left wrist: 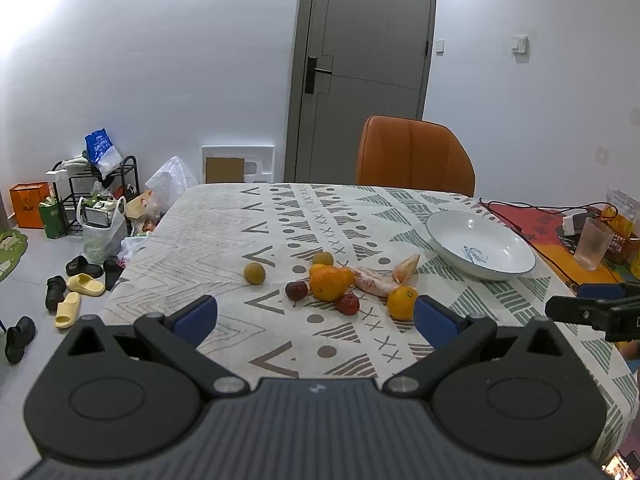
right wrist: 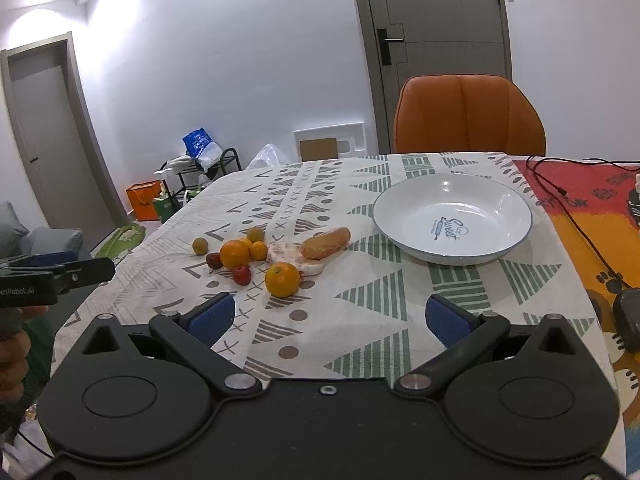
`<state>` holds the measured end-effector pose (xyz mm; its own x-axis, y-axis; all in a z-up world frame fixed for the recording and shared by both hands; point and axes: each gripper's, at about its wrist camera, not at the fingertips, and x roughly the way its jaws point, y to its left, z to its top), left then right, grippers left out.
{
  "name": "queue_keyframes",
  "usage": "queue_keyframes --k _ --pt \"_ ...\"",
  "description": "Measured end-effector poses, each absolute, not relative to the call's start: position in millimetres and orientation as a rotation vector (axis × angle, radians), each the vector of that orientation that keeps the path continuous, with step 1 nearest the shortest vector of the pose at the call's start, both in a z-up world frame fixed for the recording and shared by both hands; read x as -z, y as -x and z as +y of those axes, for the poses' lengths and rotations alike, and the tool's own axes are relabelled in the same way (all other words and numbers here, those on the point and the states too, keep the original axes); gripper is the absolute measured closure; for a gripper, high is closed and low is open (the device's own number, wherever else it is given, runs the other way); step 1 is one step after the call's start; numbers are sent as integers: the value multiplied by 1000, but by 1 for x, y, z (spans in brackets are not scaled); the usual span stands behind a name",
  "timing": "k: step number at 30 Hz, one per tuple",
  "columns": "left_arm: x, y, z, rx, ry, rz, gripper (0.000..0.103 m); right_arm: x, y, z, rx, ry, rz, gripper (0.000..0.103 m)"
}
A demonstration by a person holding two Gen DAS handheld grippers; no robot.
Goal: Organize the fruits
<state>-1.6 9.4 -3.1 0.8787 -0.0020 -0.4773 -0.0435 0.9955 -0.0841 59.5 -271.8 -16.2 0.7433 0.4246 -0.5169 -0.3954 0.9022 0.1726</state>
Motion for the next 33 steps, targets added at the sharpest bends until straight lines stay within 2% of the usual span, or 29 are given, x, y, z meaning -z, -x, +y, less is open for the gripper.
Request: queue_keyframes --k 22,33 --pt "20 -29 13 -37 119 493 0 34 -80 -266 -470 -33 600 0" --pt "38 -56 11 -40 143 543 4 45 -102 -254 -549 -51 576 1"
